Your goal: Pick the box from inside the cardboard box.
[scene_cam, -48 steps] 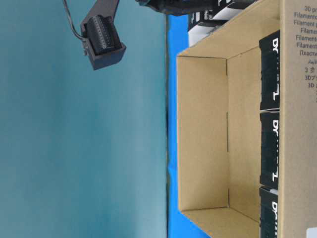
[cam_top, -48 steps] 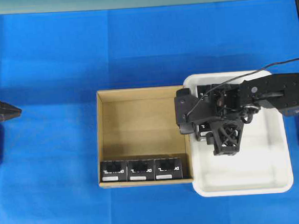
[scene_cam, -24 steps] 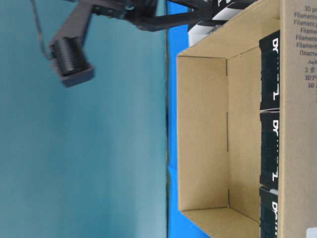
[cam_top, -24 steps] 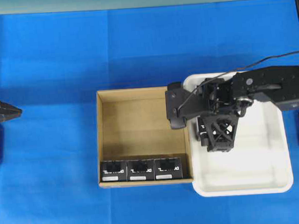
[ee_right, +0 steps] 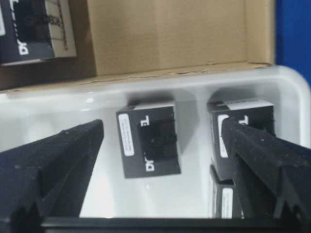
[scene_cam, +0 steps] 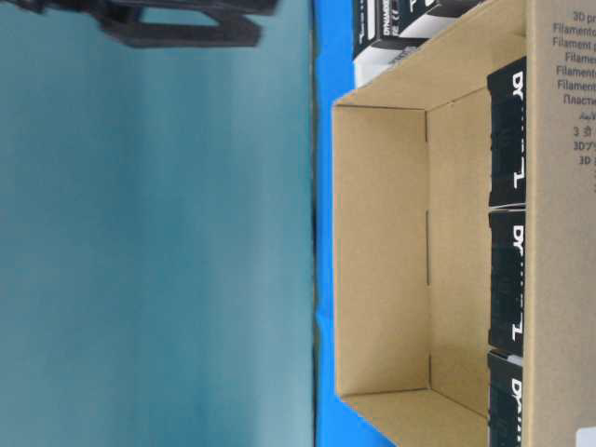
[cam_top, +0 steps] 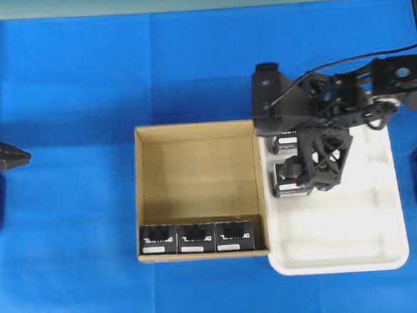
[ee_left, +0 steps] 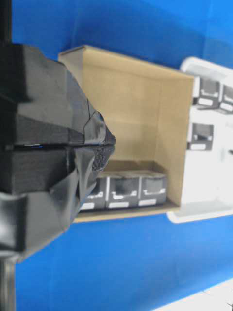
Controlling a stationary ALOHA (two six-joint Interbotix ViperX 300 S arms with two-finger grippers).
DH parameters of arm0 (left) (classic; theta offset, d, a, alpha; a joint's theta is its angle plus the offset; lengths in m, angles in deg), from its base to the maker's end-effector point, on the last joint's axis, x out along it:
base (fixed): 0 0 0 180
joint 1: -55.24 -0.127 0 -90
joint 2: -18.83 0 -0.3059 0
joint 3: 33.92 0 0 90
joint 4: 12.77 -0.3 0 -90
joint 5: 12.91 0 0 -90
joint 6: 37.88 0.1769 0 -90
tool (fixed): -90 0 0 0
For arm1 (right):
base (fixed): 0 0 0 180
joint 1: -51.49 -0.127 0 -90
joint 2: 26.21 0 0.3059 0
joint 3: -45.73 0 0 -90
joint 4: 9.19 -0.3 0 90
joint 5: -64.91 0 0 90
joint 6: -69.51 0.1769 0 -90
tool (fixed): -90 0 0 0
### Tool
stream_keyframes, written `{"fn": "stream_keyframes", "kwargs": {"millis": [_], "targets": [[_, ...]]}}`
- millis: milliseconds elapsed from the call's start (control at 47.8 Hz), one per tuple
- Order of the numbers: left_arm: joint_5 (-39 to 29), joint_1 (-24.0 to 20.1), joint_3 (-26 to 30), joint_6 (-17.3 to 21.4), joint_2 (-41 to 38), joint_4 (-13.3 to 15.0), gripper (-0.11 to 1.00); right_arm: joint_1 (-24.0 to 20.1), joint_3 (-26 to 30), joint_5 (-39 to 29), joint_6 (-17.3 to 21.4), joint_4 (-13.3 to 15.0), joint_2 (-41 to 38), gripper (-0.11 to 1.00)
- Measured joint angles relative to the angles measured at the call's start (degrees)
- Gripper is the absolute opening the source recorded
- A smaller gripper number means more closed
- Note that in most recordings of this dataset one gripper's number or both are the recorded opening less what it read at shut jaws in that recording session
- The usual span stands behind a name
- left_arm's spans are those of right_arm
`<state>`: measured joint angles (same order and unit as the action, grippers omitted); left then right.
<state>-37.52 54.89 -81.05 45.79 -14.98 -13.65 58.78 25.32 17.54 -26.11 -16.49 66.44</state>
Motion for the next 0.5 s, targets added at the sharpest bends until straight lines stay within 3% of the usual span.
{"fn": "stream_keyframes", "kwargs": {"millis": [502], "targets": [[-0.09, 0.0, 0.0, -0.18, 0.0, 0.0, -0.07, 0.0, -1.32, -0.09, 0.35, -0.26, 4.04, 0.97]]}}
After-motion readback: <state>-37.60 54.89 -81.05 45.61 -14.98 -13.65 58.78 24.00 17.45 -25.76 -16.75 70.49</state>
